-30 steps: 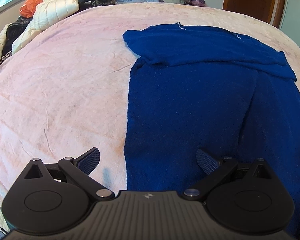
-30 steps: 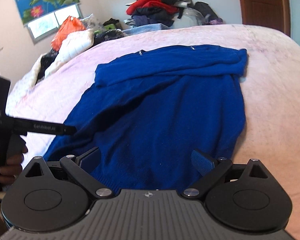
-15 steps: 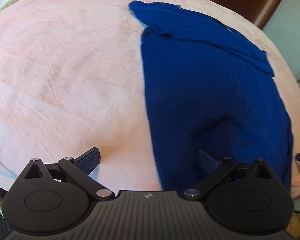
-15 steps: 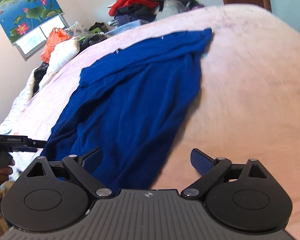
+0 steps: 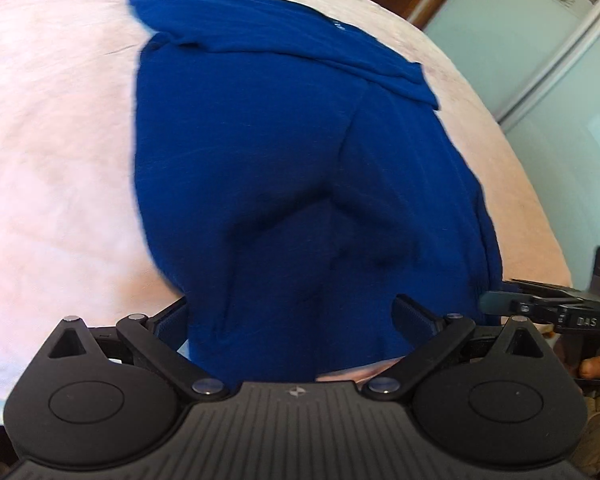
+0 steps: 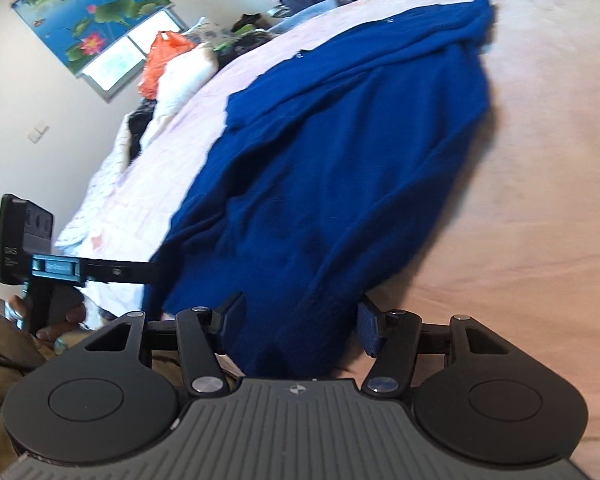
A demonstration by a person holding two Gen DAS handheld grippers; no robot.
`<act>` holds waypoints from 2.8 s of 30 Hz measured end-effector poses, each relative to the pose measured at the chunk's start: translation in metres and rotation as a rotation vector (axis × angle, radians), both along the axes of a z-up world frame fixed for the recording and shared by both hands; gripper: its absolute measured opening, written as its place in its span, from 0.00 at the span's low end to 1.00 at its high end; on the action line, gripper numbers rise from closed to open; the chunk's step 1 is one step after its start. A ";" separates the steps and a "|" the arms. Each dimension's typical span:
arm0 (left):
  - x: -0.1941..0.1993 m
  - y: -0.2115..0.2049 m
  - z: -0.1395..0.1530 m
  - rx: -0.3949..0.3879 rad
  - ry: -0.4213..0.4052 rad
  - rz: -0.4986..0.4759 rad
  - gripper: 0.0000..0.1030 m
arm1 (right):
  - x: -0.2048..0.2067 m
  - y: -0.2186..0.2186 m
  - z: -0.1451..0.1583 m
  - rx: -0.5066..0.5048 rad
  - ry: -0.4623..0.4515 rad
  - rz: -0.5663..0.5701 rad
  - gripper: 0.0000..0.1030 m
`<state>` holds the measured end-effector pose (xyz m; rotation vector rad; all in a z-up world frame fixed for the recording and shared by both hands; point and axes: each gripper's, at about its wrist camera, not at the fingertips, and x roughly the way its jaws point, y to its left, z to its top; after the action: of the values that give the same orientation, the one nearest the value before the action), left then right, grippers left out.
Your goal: Fold small clothes
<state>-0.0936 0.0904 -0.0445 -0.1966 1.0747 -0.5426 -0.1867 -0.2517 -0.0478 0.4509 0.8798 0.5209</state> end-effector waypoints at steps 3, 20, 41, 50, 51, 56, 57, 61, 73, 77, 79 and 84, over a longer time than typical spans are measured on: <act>0.001 -0.007 -0.001 -0.010 0.000 -0.009 0.97 | 0.004 0.014 0.000 -0.002 -0.011 0.042 0.56; -0.009 -0.016 0.038 0.097 -0.215 -0.029 0.16 | 0.000 -0.001 0.029 0.053 -0.111 0.020 0.17; 0.067 -0.054 0.093 0.169 -0.391 0.092 0.16 | 0.099 -0.036 0.062 0.104 -0.259 -0.139 0.17; 0.116 -0.082 0.071 0.290 -0.377 0.134 0.16 | 0.147 -0.026 0.045 0.033 -0.236 -0.196 0.17; 0.120 -0.084 0.068 0.304 -0.375 0.136 0.16 | 0.152 -0.024 0.044 0.022 -0.230 -0.199 0.17; 0.135 -0.093 0.062 0.375 -0.382 0.158 0.16 | 0.167 -0.020 0.037 0.009 -0.212 -0.199 0.17; 0.136 -0.093 0.062 0.384 -0.386 0.163 0.16 | 0.169 -0.020 0.038 0.010 -0.213 -0.200 0.17; 0.142 -0.097 0.062 0.406 -0.393 0.173 0.16 | 0.175 -0.017 0.040 0.005 -0.220 -0.203 0.17; 0.146 -0.088 0.081 0.364 -0.418 0.183 0.16 | 0.184 -0.019 0.058 0.035 -0.264 -0.219 0.17; 0.157 -0.086 0.094 0.348 -0.439 0.190 0.16 | 0.193 -0.020 0.069 0.036 -0.299 -0.221 0.17; 0.163 -0.087 0.098 0.348 -0.447 0.190 0.16 | 0.199 -0.021 0.072 0.037 -0.309 -0.225 0.17; 0.188 -0.094 0.105 0.356 -0.477 0.184 0.16 | 0.221 -0.024 0.072 0.037 -0.315 -0.243 0.17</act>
<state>0.0945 -0.0038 0.0604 0.1425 0.6628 -0.2072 0.0341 -0.2760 0.0243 0.4866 0.5049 0.3716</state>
